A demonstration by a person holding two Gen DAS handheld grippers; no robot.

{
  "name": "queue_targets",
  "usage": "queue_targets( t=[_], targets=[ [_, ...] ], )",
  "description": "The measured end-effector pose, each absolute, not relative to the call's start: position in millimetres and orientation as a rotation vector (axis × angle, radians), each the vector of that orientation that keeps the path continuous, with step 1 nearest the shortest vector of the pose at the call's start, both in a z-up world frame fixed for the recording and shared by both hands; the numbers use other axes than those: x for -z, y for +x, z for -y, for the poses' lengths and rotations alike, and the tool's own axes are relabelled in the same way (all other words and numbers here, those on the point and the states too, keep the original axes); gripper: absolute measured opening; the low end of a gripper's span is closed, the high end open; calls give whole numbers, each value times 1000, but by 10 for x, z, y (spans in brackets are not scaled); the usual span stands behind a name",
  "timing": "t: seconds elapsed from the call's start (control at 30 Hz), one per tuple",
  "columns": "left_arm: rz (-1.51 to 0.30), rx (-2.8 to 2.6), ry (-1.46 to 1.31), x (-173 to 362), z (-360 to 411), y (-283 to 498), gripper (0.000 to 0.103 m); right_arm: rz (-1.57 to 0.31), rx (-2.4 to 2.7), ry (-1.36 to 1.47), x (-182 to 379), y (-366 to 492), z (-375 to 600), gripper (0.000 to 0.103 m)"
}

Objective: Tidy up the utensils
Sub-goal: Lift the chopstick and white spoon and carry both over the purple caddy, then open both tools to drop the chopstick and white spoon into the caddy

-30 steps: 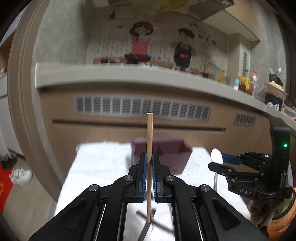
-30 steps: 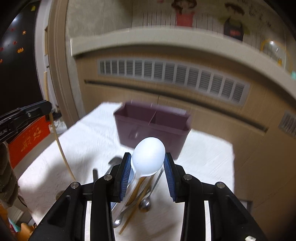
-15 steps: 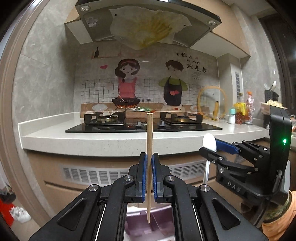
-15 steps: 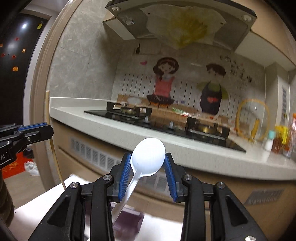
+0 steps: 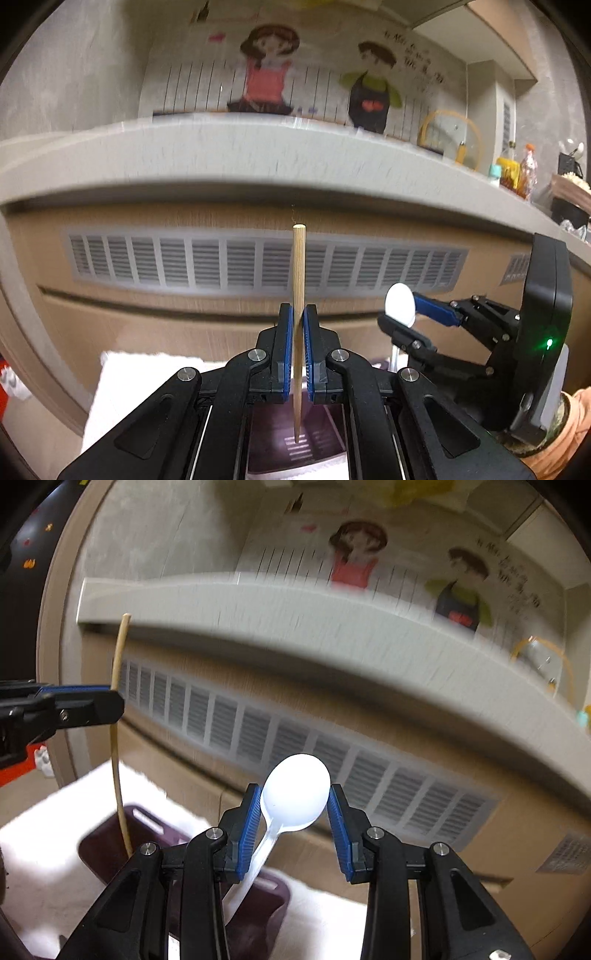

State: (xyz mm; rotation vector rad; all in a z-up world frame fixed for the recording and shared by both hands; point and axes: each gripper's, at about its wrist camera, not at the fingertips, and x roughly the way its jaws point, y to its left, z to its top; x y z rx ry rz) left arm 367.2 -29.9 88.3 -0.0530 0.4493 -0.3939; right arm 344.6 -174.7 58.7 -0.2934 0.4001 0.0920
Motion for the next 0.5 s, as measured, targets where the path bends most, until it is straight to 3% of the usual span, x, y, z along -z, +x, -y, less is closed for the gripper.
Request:
queue_targets(
  t=[0.2,0.27,0.3,0.33,0.4,0.47,0.5],
  targets=[
    [-546,390,-57,-482,325,3817,8,-514,-159,-258,-174,3567,1717,35],
    [-572,390,-60,-397,327,3823,9,-544,-180,-246,-113,3569,1717,43],
    [-586,388,-56,-371,323,3811,10,-553,-184,-243,-91,3554,1719,55],
    [-593,383,-52,-366,322,3799,13,-554,-187,-238,-76,3532,1721,62],
    [-594,373,-47,-362,294,3749,22,-552,-184,-230,-77,3458,1737,63],
    [-590,367,-55,-390,241,3675,40,-556,-188,-218,-102,3378,1761,63],
    [-588,364,-63,-400,214,3636,44,-558,-187,-212,-137,3348,1779,63]
  ],
)
